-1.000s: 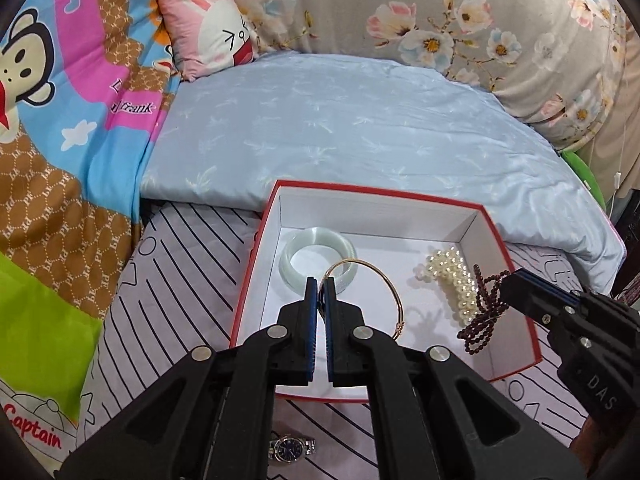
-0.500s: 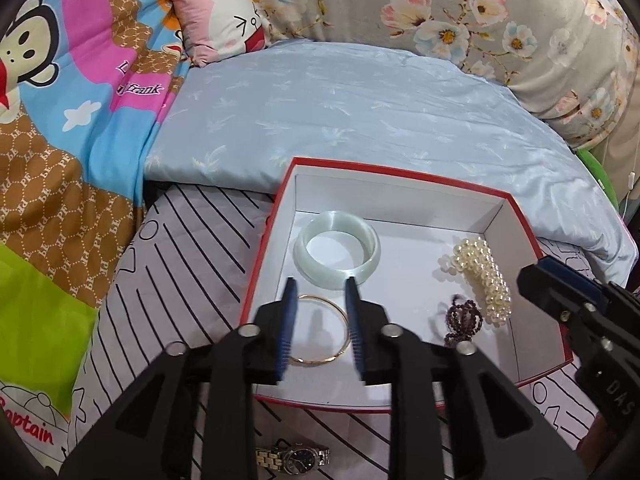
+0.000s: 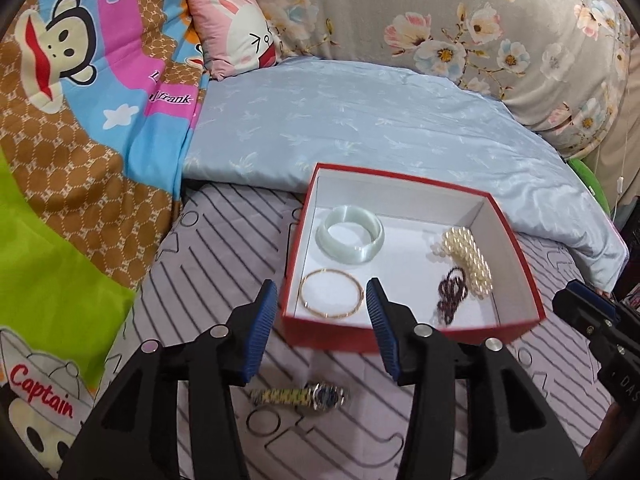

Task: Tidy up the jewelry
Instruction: 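Grasp the dark bead bracelet with gold bead using the right tool while the left approaches the watch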

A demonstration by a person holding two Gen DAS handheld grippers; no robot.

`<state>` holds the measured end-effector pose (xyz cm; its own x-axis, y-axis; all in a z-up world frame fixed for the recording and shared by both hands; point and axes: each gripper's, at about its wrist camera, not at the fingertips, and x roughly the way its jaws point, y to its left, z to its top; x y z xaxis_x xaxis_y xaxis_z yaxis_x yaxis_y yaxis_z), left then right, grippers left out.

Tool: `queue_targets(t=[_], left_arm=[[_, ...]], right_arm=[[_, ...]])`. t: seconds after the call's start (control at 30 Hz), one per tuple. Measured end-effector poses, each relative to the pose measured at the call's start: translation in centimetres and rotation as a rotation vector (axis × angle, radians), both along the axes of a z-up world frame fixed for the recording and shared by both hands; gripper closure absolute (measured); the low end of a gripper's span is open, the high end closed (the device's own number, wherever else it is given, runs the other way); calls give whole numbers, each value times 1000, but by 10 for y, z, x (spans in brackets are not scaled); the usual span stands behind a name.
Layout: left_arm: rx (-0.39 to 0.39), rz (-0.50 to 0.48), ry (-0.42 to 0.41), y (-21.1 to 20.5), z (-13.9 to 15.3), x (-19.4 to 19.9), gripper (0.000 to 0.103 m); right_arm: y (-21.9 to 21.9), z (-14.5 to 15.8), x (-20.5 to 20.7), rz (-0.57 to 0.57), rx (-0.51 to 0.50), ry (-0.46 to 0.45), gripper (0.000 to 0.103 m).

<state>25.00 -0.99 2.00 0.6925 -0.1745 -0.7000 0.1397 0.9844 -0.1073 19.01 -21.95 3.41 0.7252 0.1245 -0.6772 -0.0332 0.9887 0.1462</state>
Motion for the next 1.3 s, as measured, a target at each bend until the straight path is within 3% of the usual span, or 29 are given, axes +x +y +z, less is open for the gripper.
queue_targets(t=[0.1, 0.67, 1.3], left_arm=[[-4, 7, 19, 8, -6, -18, 52], [1, 9, 158, 18, -57, -83, 50], [28, 10, 154, 19, -67, -72, 50]], right_arm=[[0, -6, -21, -10, -13, 16, 74], [-7, -56, -99, -55, 35, 153, 74], [-10, -86, -41, -51, -21, 203, 74]])
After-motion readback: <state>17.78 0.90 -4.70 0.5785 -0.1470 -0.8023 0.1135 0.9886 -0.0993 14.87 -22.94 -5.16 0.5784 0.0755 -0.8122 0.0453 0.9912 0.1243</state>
